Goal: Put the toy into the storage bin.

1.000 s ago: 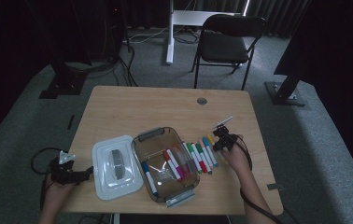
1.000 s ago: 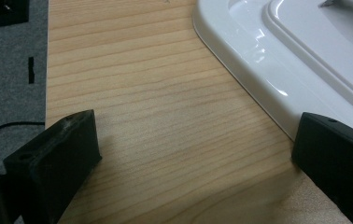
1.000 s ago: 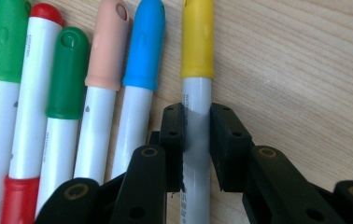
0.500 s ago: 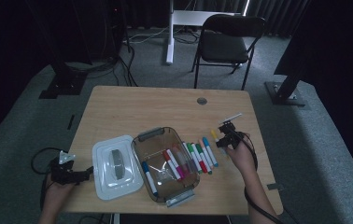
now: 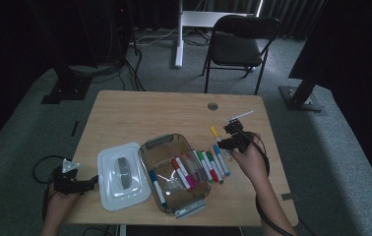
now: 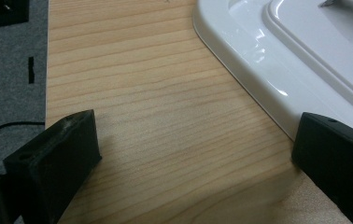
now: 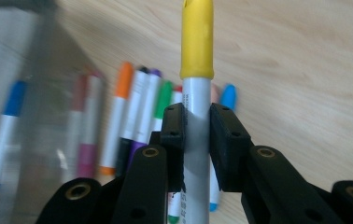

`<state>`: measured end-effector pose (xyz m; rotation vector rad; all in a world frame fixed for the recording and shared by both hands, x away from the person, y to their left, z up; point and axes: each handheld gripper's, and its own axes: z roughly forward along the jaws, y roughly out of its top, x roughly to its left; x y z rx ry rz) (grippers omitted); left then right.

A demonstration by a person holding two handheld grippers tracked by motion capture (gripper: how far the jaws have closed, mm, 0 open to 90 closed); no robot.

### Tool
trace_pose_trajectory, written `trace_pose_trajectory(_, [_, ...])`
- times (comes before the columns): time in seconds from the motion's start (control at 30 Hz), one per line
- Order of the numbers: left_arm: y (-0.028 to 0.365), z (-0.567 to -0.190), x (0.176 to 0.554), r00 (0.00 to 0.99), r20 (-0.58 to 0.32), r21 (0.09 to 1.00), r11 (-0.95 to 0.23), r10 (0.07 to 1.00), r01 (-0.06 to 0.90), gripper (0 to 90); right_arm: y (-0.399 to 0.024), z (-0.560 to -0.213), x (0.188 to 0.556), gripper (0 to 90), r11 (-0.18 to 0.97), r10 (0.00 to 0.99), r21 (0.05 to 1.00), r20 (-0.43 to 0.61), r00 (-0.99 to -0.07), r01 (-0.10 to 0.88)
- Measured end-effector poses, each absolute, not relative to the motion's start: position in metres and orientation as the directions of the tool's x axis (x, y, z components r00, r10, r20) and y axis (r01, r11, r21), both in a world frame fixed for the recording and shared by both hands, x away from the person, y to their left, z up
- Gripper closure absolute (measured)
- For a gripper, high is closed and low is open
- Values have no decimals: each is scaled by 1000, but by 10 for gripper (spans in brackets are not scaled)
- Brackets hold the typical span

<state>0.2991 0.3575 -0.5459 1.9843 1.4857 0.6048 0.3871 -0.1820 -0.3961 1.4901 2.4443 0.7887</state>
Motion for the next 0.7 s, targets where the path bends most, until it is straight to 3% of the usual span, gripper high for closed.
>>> trace_pose_trajectory(0.4, [358, -546, 299, 277, 14, 684, -211, 961, 698, 12, -127, -339, 365, 764, 427, 794, 599, 110, -598, 677])
trace_pose_trajectory(0.7, [358, -546, 299, 277, 13, 684, -211, 961, 698, 12, -84, -336, 355, 764, 481, 726, 586, 151, -671, 652])
